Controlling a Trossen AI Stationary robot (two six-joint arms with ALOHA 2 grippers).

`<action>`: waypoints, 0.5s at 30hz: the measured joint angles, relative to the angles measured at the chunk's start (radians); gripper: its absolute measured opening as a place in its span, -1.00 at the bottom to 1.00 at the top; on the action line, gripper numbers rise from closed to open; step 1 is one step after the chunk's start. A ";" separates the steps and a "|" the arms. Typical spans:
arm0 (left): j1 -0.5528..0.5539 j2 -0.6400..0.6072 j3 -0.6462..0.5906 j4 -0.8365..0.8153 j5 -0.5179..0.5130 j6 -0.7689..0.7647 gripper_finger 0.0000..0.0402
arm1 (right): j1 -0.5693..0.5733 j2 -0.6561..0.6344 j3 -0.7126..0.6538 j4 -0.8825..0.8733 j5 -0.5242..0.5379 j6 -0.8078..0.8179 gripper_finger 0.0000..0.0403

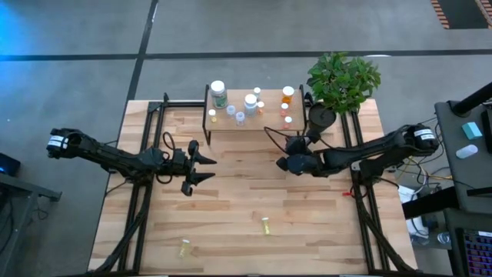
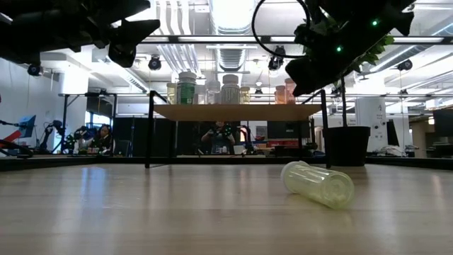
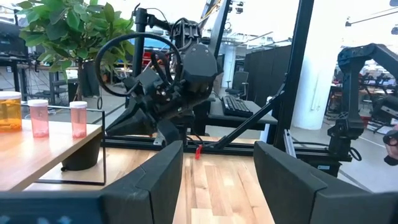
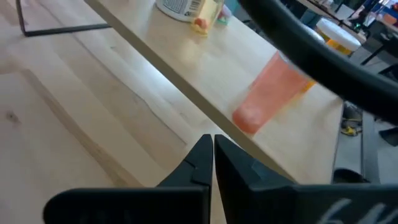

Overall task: Pick and place medicine bottles onto shelf by color
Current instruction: Put the pink pill bottle on the shelf

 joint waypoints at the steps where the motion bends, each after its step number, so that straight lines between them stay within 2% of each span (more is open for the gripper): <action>1: 0.000 0.000 0.000 0.000 0.000 0.000 -0.09 | 0.000 0.004 -0.003 0.015 0.003 -0.007 -0.96; 6: 0.000 0.000 0.000 0.000 0.001 0.000 -0.09 | -0.010 0.012 -0.032 0.109 0.006 -0.007 -0.96; 11: 0.000 0.000 0.000 0.000 0.002 0.001 -0.09 | 0.039 -0.020 -0.038 0.236 -0.003 -0.027 -0.96; 13: 0.000 0.000 0.000 -0.001 0.002 0.001 -0.09 | 0.060 -0.048 -0.048 0.266 -0.066 -0.018 -0.96; 15: 0.000 0.000 0.000 0.000 0.006 0.001 -0.09 | 0.073 -0.085 -0.083 0.359 -0.195 -0.033 -0.96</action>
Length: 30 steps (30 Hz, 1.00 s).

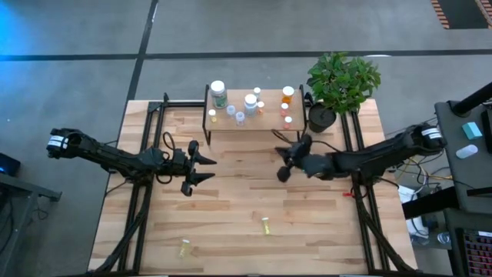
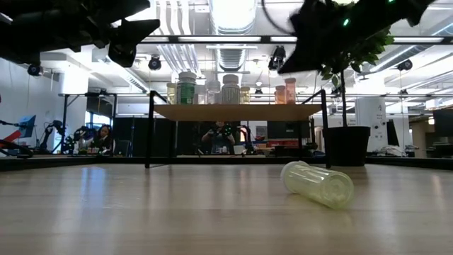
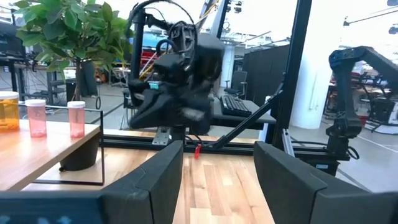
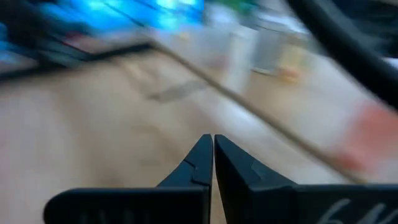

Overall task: Pick and place medicine bottles onto shelf by color
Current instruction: Put the pink pill bottle on the shelf

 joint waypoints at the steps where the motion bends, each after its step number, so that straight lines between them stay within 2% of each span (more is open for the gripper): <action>1: 0.000 0.000 0.000 0.000 0.001 0.000 -0.09 | 0.004 -0.020 -0.027 0.077 -0.065 -0.008 -0.96; 3: 0.000 0.000 0.000 0.000 0.001 0.000 -0.09 | 0.007 -0.064 -0.096 0.227 -0.137 -0.040 -0.96; 5: 0.000 0.000 0.000 0.000 0.001 -0.002 -0.09 | 0.005 -0.124 -0.177 0.341 -0.138 -0.074 -0.96; 9: -0.002 0.000 -0.001 0.000 0.011 -0.012 -0.09 | 0.007 -0.277 -0.344 0.493 -0.056 -0.106 -0.96; 12: -0.002 0.000 0.000 0.000 0.012 -0.012 -0.09 | 0.033 -0.308 -0.374 0.504 -0.012 -0.114 -0.96; 14: -0.002 0.001 0.004 0.001 0.011 -0.006 -0.09 | 0.059 -0.268 -0.348 0.477 0.052 -0.156 -0.96; 18: -0.002 0.008 0.006 0.000 -0.006 -0.005 -0.09 | 0.091 -0.121 -0.218 0.342 0.275 -0.247 -0.96; 22: -0.002 0.009 0.005 0.000 -0.016 -0.005 -0.09 | 0.093 0.039 -0.096 0.220 0.405 -0.285 -0.96; 26: -0.002 0.011 0.004 0.000 -0.016 -0.005 -0.09 | 0.070 0.139 -0.035 0.155 0.429 -0.245 -0.96; 30: -0.001 0.017 0.002 -0.001 -0.017 -0.005 -0.09 | 0.037 0.182 -0.027 0.124 0.437 -0.188 -0.96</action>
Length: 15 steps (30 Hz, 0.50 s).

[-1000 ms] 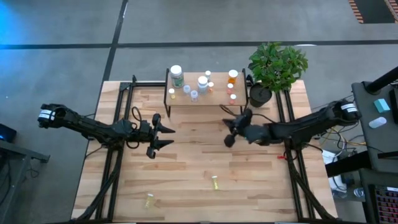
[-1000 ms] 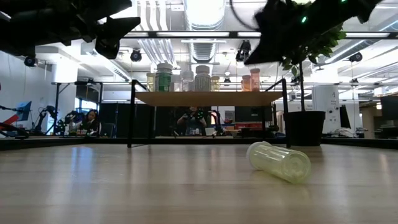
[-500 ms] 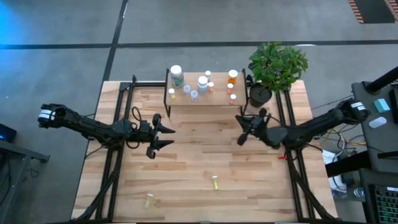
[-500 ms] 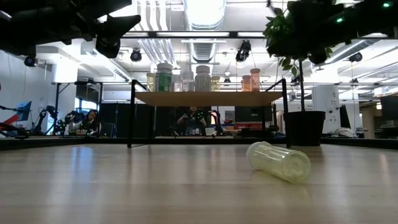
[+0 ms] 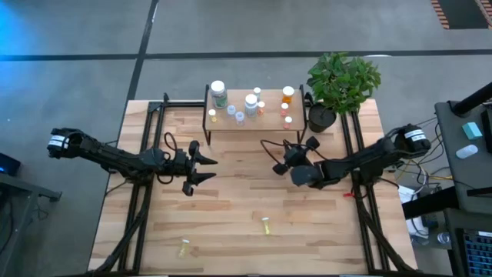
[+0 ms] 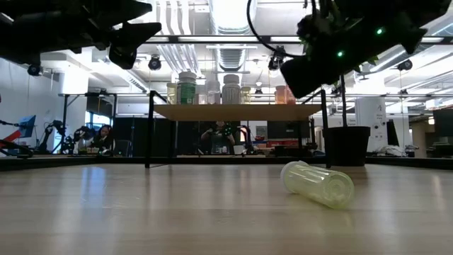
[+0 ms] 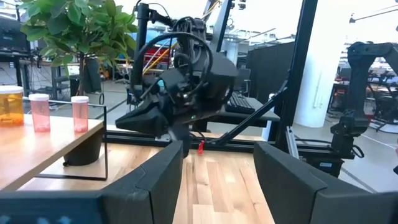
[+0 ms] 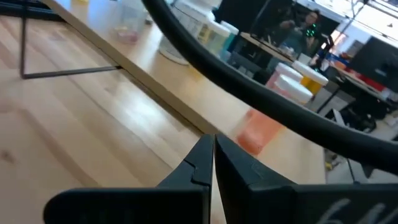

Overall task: Pick and place medicine bottles onto shelf by color
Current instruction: Put the pink pill bottle on the shelf

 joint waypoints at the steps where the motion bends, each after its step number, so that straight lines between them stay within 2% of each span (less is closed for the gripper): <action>1: 0.000 0.000 0.000 -0.001 0.000 0.000 -0.09 | -0.010 0.003 0.000 0.000 0.000 0.006 -0.96; 11: 0.000 0.000 0.003 0.001 0.000 0.000 -0.09 | -0.102 -0.002 -0.002 -0.001 -0.003 -0.022 -0.96; 15: 0.000 0.000 0.002 0.000 0.000 0.000 -0.09 | -0.128 -0.002 -0.002 -0.004 -0.054 -0.022 -0.96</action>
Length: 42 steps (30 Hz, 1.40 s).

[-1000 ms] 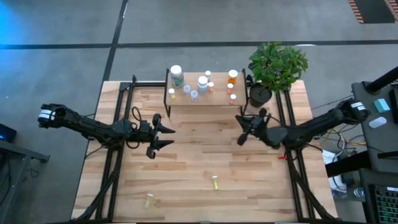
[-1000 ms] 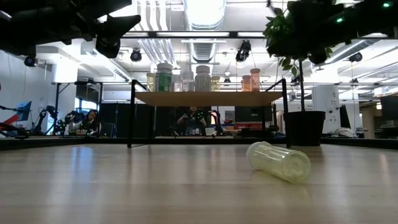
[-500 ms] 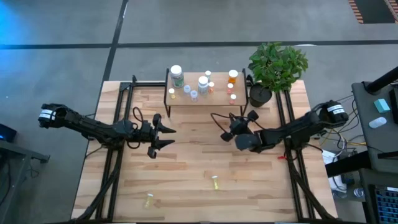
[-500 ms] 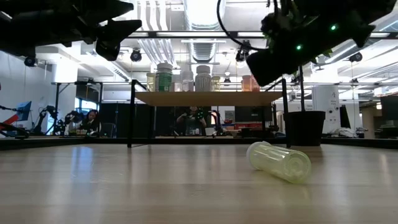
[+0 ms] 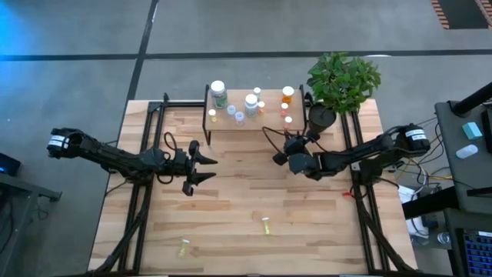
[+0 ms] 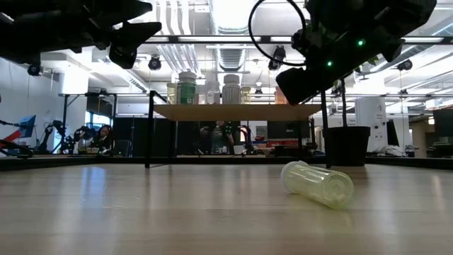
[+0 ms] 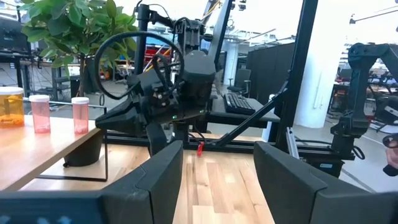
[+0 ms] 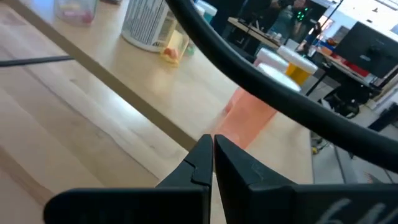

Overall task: Pick and place medicine bottles onto shelf by color
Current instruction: Put the pink pill bottle on the shelf, then put the yellow pill bottle on the shelf

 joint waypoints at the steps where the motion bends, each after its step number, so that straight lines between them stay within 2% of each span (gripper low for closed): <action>1: 0.000 0.000 0.000 0.000 0.000 0.000 -0.09 | -0.005 0.001 0.000 -0.005 -0.007 0.005 -0.96; 31: 0.000 0.000 -0.001 -0.001 0.000 0.000 -0.09 | -0.134 0.002 -0.002 -0.019 -0.061 0.012 -0.96; 36: 0.000 0.000 -0.002 -0.001 0.000 0.000 -0.09 | -0.130 -0.005 -0.002 -0.020 -0.088 0.003 -0.96; 42: 0.000 0.000 0.000 0.000 0.002 0.000 -0.09 | -0.065 -0.040 -0.002 -0.058 -0.081 0.004 -0.96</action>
